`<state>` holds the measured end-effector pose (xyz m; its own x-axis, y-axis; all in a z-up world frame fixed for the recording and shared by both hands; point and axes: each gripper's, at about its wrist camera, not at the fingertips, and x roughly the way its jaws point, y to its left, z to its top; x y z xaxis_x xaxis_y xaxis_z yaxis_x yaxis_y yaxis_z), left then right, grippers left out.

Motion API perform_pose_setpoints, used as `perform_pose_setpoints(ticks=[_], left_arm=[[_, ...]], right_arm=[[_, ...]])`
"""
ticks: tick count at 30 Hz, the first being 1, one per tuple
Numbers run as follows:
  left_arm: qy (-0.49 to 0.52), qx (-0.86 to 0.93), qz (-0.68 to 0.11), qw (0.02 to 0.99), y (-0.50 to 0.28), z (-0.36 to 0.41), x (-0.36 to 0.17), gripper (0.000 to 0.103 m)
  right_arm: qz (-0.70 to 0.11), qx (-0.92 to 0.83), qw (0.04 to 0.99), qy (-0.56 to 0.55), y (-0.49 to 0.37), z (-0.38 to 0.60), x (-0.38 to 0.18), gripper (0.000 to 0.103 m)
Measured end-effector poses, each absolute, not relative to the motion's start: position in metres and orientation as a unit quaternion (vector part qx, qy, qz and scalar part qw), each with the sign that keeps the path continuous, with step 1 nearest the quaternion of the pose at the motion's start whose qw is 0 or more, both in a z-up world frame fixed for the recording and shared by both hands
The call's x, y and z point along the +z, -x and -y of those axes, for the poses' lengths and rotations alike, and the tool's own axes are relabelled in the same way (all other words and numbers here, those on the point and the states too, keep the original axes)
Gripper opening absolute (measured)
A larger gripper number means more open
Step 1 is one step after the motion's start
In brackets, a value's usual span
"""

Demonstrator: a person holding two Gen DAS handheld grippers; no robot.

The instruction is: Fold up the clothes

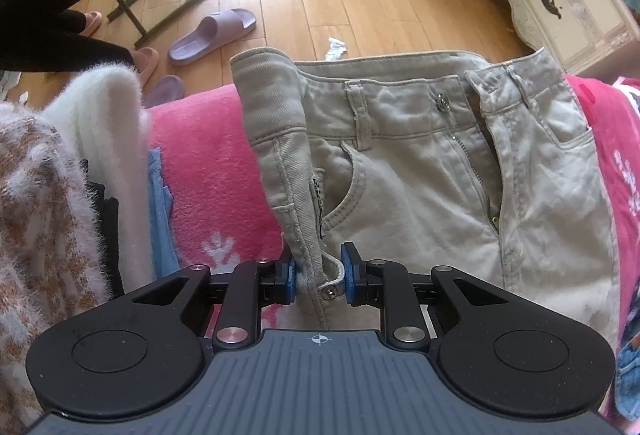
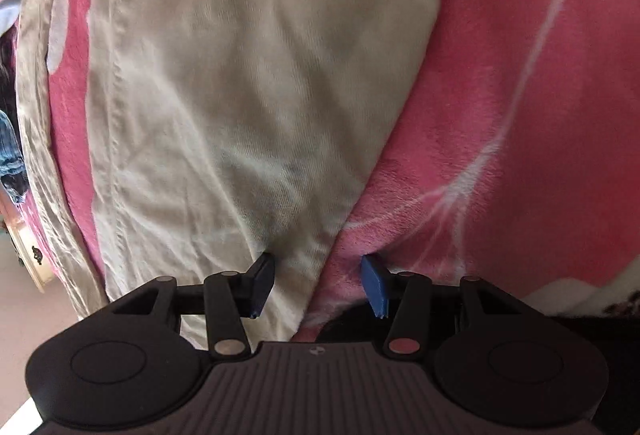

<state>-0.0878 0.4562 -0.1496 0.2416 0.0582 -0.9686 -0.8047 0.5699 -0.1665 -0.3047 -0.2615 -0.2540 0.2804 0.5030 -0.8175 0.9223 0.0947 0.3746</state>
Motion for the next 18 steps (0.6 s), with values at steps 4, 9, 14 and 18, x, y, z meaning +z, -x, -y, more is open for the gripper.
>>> perform_pose_setpoints(ticks=[4, 9, 14, 18], left_arm=[[0.363, 0.310, -0.526, 0.704, 0.092, -0.462, -0.151, 0.020], [0.377, 0.308, -0.514, 0.706, 0.096, -0.467, -0.153, 0.020], [0.392, 0.290, -0.502, 0.714, 0.100, -0.468, -0.151, 0.019], [0.412, 0.279, -0.483, 0.720, 0.105, -0.470, -0.141, 0.018]], right_arm=[[-0.561, -0.211, 0.486, -0.636, 0.300, 0.258, -0.262, 0.051], [-0.539, -0.211, 0.494, -0.649, 0.300, 0.251, -0.257, 0.025], [-0.513, -0.205, 0.534, -0.641, 0.290, 0.244, -0.237, 0.004], [-0.479, -0.211, 0.570, -0.633, 0.274, 0.233, -0.200, 0.003]])
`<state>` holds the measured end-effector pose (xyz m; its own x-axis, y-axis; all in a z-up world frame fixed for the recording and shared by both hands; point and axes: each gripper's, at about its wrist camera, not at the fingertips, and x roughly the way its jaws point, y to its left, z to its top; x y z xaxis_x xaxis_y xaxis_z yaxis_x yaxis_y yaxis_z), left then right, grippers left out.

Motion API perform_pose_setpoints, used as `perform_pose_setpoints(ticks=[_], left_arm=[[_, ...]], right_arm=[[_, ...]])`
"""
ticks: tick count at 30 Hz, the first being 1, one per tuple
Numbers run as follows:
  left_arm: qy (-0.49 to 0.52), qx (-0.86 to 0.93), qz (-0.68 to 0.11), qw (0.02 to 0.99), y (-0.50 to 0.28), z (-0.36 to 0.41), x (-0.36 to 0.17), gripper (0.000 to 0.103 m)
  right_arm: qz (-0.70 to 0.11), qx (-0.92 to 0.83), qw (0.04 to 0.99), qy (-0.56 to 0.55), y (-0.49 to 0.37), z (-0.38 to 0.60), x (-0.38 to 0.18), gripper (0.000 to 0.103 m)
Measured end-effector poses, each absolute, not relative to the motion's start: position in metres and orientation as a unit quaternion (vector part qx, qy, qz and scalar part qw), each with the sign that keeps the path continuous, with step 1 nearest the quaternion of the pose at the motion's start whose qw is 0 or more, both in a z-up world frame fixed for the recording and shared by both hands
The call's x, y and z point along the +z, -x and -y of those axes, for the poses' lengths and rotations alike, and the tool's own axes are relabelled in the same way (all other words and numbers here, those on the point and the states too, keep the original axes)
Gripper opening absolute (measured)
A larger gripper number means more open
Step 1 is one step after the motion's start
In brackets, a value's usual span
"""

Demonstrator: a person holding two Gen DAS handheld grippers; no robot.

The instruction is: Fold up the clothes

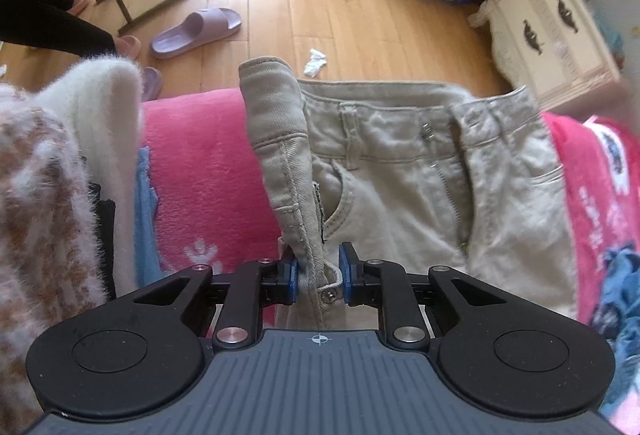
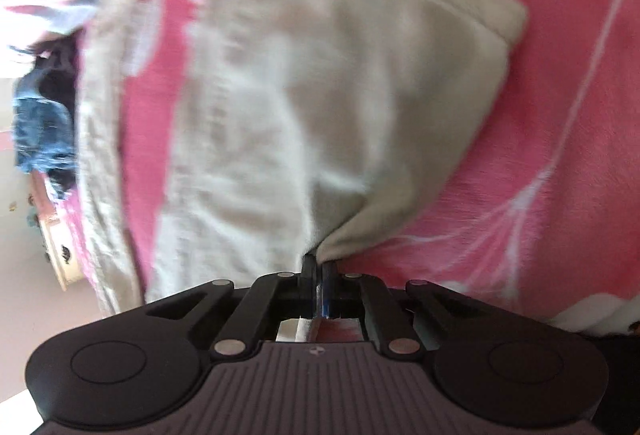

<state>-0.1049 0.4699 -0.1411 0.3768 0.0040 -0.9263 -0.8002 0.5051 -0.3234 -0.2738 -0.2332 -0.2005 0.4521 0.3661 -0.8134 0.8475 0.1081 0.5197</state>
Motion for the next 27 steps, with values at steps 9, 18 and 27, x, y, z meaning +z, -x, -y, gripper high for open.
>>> perform_pose_setpoints(ticks=[9, 18, 27], left_arm=[[0.438, 0.250, -0.467, 0.726, 0.088, -0.479, -0.103, 0.017], [0.451, 0.238, -0.442, 0.738, 0.018, -0.457, -0.078, 0.015], [0.421, 0.264, -0.424, 0.757, -0.067, -0.401, -0.086, 0.015]], right_arm=[[-0.374, -0.256, 0.623, -0.637, 0.232, 0.264, -0.125, 0.003], [-0.352, -0.244, 0.652, -0.626, 0.147, 0.290, -0.087, 0.003], [-0.444, -0.175, 0.667, -0.572, 0.008, 0.357, -0.110, 0.003]])
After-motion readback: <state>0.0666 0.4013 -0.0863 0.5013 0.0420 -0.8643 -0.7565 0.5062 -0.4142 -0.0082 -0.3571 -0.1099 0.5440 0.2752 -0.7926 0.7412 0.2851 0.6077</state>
